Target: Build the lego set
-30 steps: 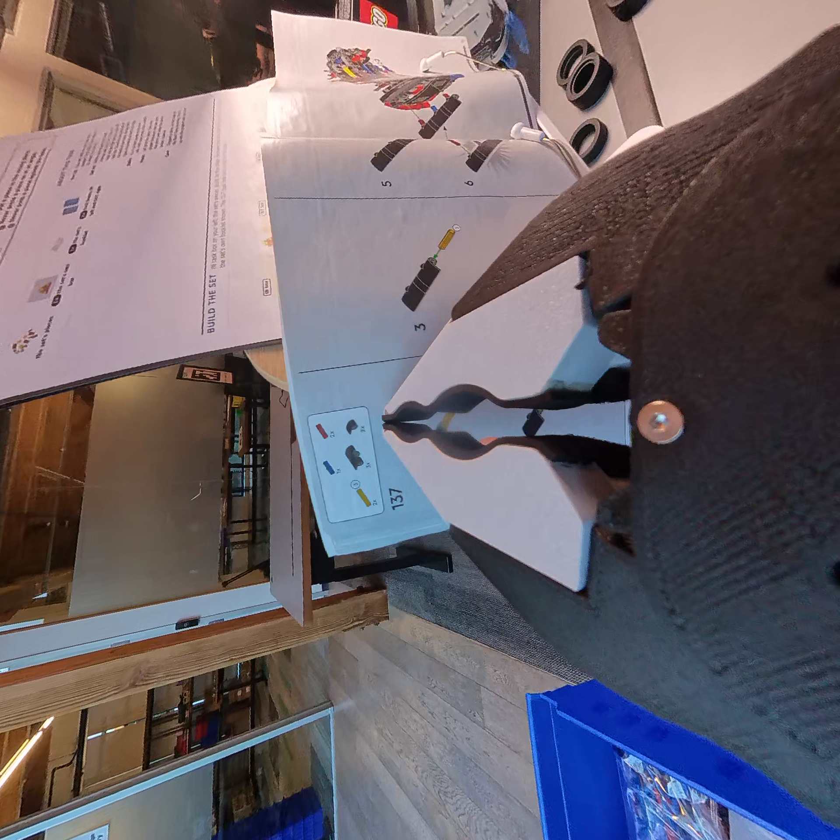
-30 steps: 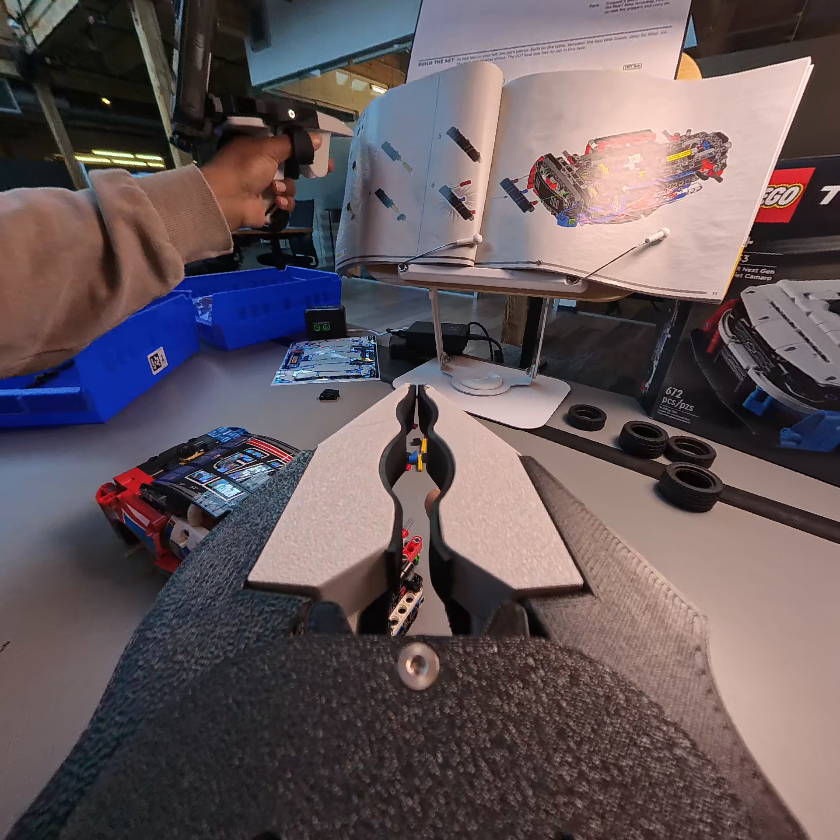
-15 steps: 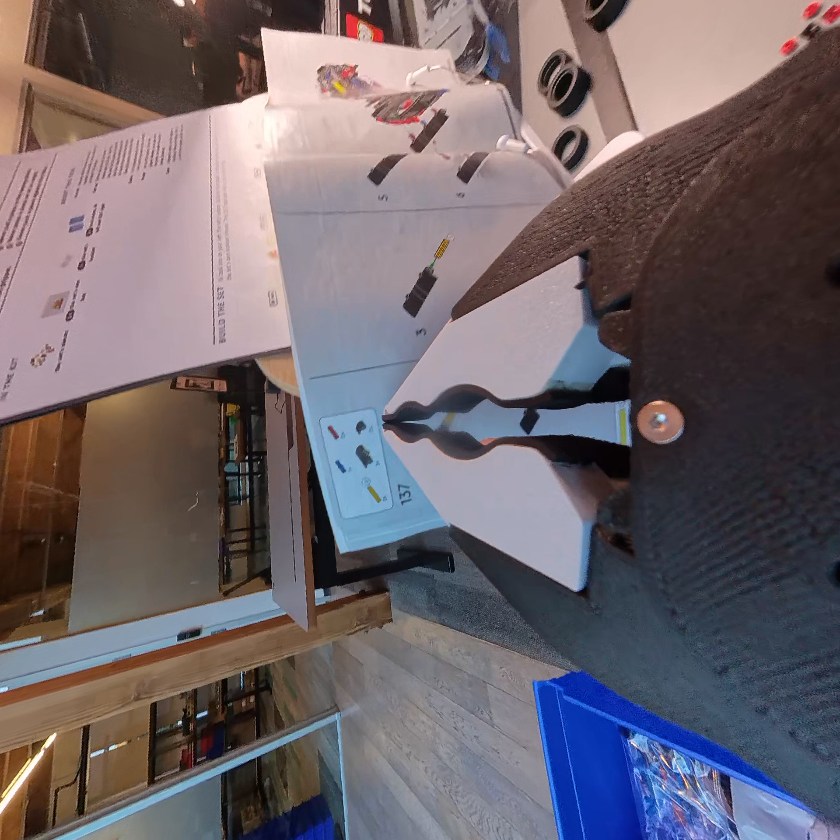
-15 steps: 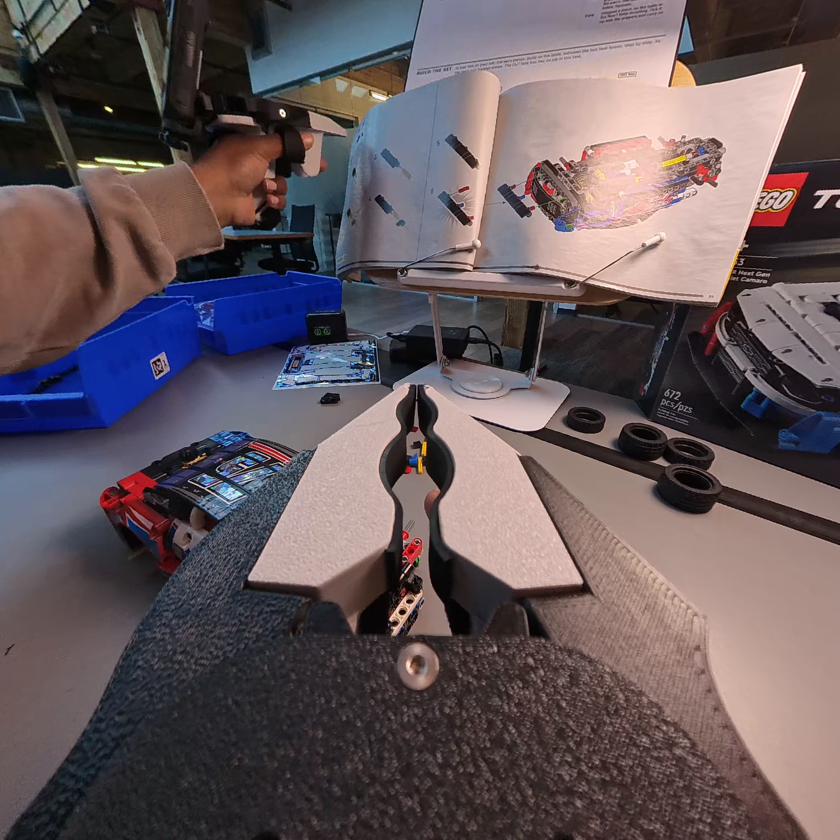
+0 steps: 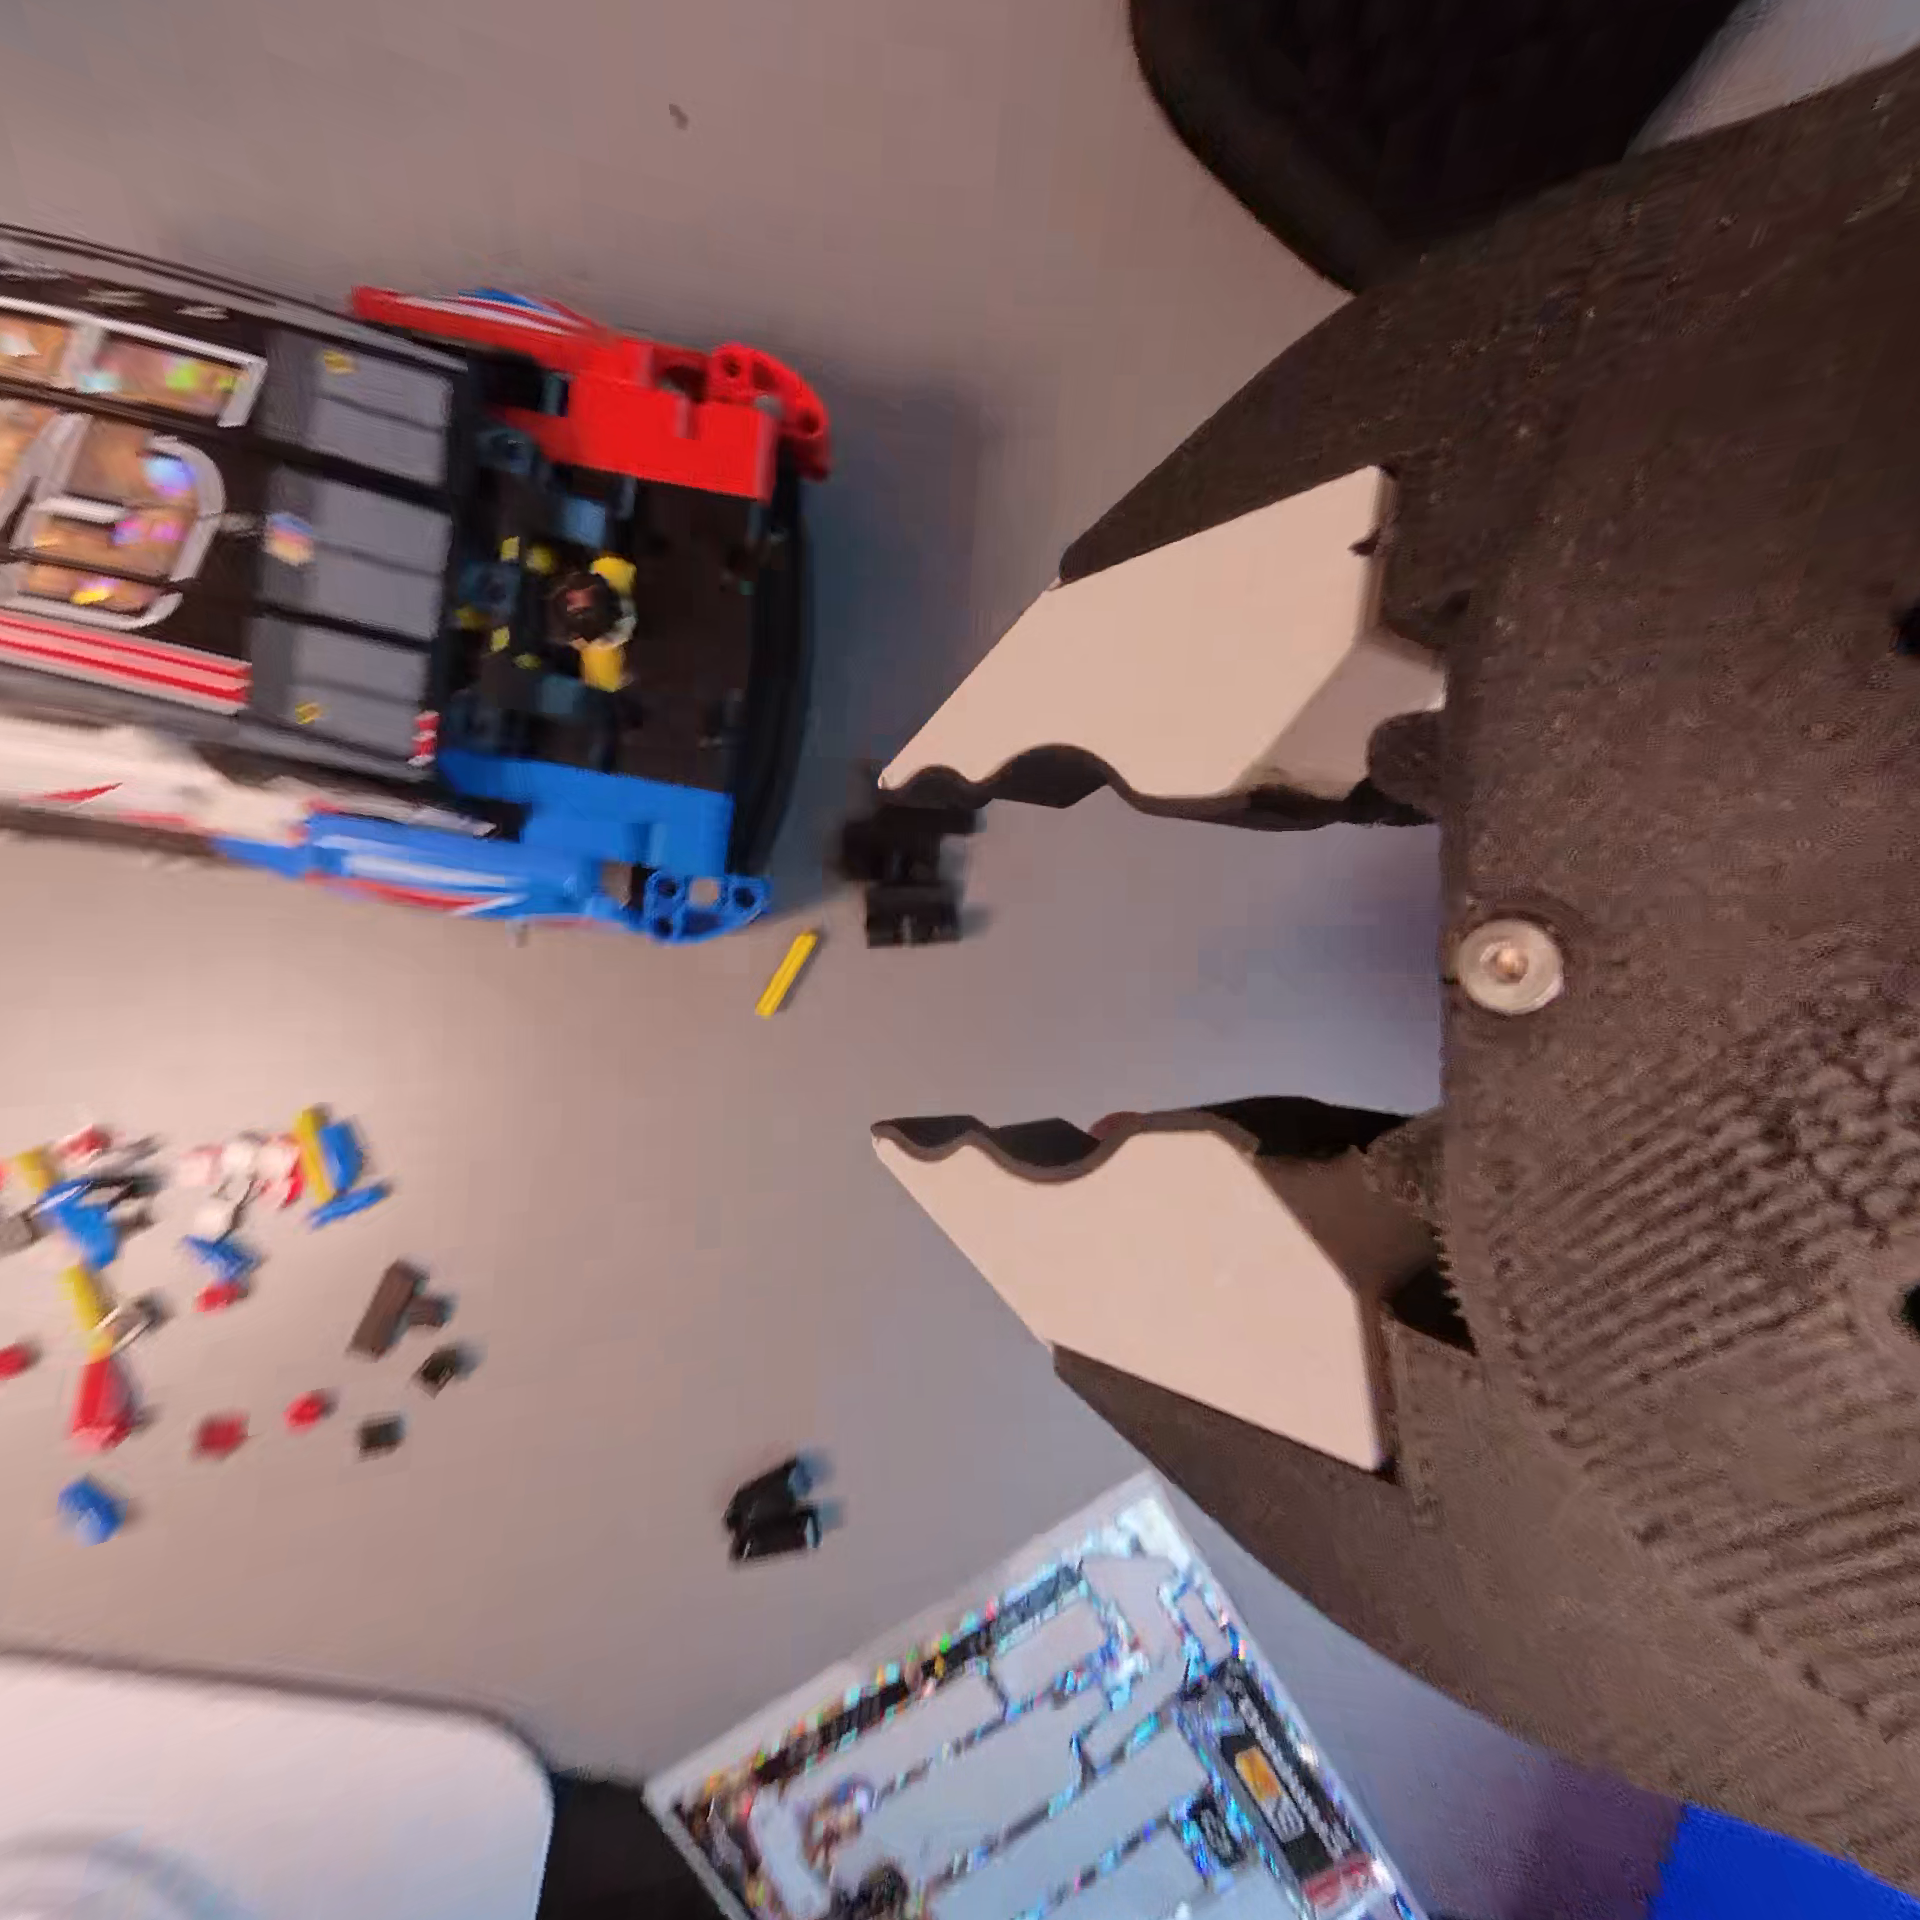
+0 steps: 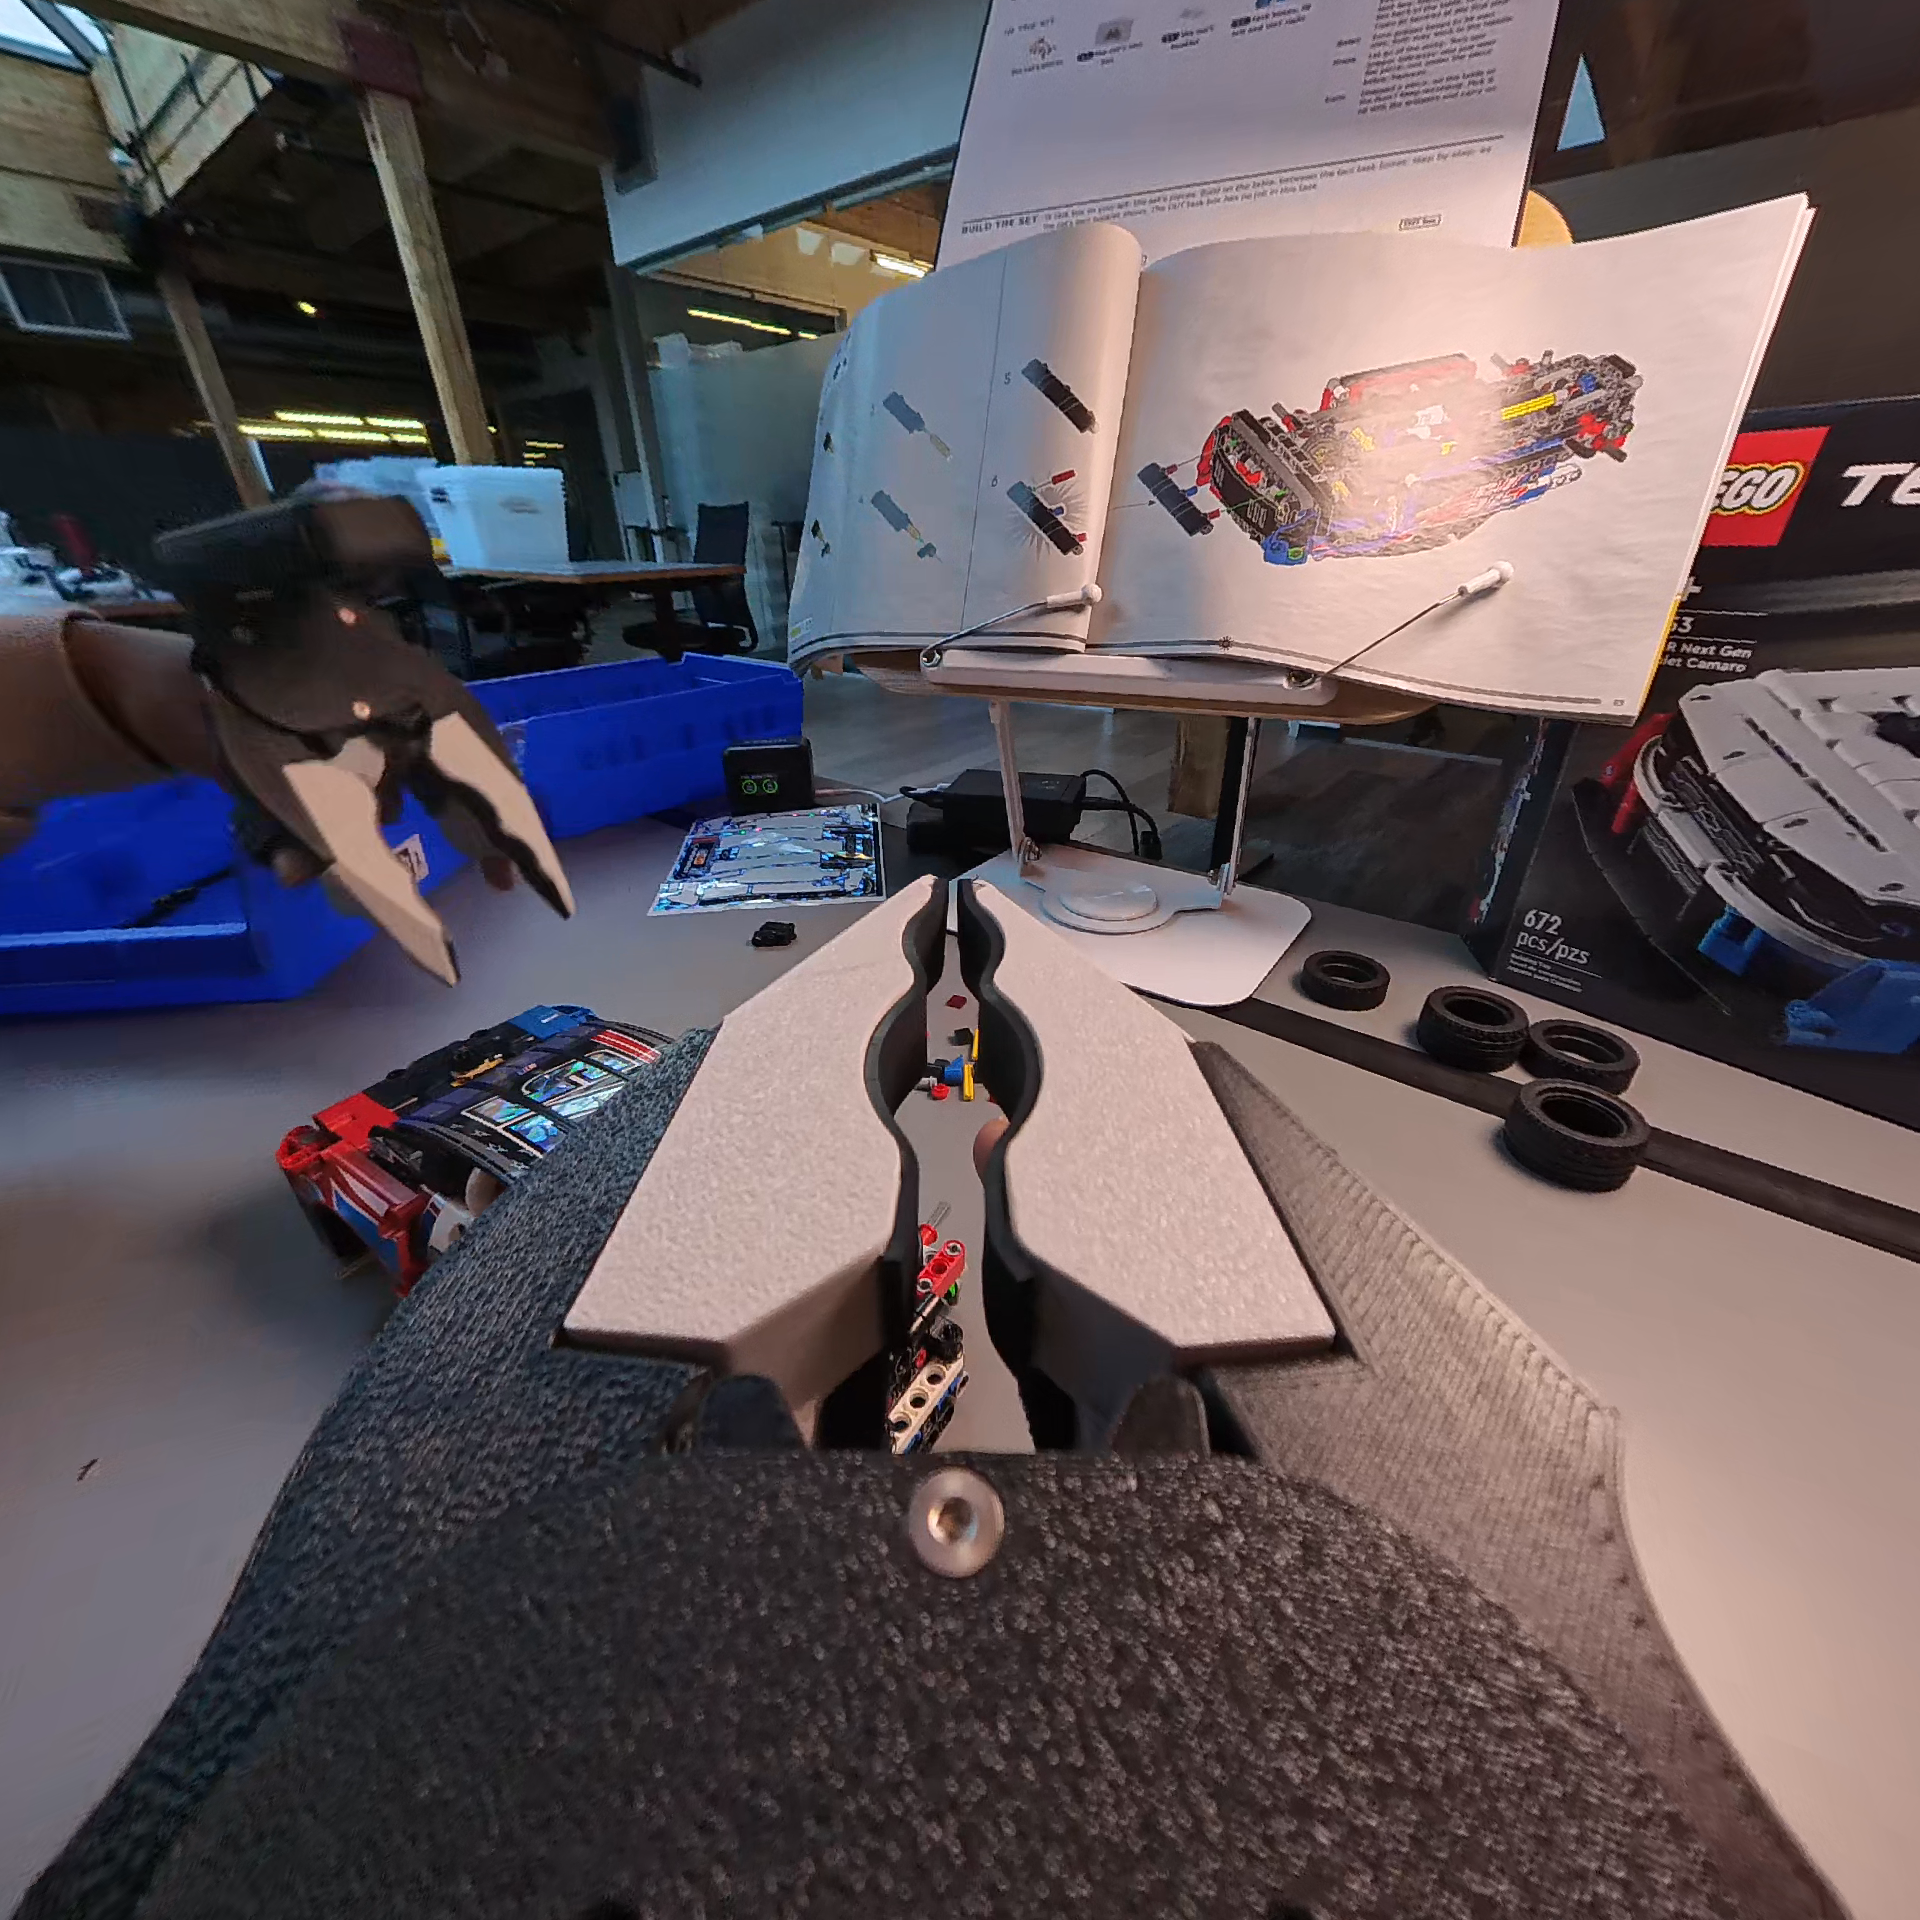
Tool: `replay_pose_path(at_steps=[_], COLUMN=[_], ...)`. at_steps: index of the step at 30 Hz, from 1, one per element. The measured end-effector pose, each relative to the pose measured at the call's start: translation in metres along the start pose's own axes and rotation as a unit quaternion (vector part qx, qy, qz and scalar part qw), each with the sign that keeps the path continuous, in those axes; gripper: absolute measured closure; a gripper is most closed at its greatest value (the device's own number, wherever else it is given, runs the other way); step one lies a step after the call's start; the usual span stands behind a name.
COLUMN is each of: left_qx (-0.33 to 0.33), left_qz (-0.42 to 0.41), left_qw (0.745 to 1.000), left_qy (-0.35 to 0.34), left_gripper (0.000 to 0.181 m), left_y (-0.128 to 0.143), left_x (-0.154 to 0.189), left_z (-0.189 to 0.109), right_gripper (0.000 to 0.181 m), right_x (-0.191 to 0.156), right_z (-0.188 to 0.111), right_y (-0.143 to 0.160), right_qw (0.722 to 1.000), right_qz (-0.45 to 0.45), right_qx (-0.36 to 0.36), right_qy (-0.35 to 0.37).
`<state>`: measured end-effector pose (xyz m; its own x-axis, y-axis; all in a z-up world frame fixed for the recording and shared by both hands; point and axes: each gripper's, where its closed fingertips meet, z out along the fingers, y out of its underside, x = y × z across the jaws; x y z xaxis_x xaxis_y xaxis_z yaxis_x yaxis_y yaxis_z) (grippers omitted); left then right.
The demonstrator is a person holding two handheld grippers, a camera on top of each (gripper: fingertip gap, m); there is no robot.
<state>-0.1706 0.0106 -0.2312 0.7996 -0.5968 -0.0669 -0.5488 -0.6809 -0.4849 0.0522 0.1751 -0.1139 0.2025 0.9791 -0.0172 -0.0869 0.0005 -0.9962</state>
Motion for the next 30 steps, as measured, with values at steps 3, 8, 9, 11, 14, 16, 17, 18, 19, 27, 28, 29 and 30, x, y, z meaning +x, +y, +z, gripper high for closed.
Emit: replay_pose_path(at_steps=[3,8,9,11,14,16,17,18,19,27,28,29,30], left_qx=[-0.061,-0.083,-0.085,-0.081,-0.071,-0.062,-0.061,-0.06,-0.06,-0.049,-0.047,-0.044,-0.04], left_qz=[0.022,0.02,0.023,0.023,0.018,0.013,0.015,0.019,0.023,0.034,0.035,0.036,0.038], left_qw=[0.998,0.996,0.996,0.996,0.996,0.997,0.997,0.997,0.996,0.997,0.997,0.997,0.997], left_qy=[0.013,0.009,0.013,0.026,0.042,0.05,0.051,0.054,0.056,0.05,0.051,0.054,0.057], left_gripper=[0.12,0.126,0.128,0.132,0.141,0.148,0.152,0.158,0.164,0.168,0.168,0.168,0.168], left_y=[0.029,0.038,0.038,0.036,0.033,0.031,0.03,0.03,0.03,0.038,0.039,0.04,0.041], left_x=[0.023,0.027,0.029,0.032,0.035,0.037,0.038,0.041,0.044,0.077,0.083,0.09,0.097], left_z=[0.02,0.037,0.038,0.041,0.043,0.045,0.045,0.045,0.045,0.038,0.037,0.036,0.035], right_gripper=[0.181,0.18,0.177,0.155,0.097,0.087,0.082,0.079,0.078,0.082,0.083,0.083,0.083], right_x=[0.0,-0.01,-0.019,-0.044,-0.063,-0.068,-0.073,-0.077,-0.082,-0.094,-0.092,-0.09,-0.088], right_z=[0.0,0.002,0.004,0.006,0.009,0.013,0.014,0.016,0.018,0.036,0.037,0.037,0.037], right_y=[0.002,0.013,0.023,0.048,0.083,0.095,0.101,0.106,0.112,0.145,0.145,0.145,0.145], right_qw=[1.0,0.999,0.997,0.985,0.96,0.942,0.93,0.918,0.906,0.846,0.843,0.839,0.836], right_qz=[0.007,-0.004,-0.004,-0.013,-0.068,-0.132,-0.152,-0.166,-0.179,-0.233,-0.236,-0.238,-0.24], right_qx=[-0.002,-0.031,-0.055,-0.114,-0.198,-0.23,-0.253,-0.274,-0.289,-0.364,-0.368,-0.371,-0.375], right_qy=[-0.001,-0.023,-0.05,-0.128,-0.185,-0.204,-0.22,-0.236,-0.252,-0.311,-0.315,-0.318,-0.32])
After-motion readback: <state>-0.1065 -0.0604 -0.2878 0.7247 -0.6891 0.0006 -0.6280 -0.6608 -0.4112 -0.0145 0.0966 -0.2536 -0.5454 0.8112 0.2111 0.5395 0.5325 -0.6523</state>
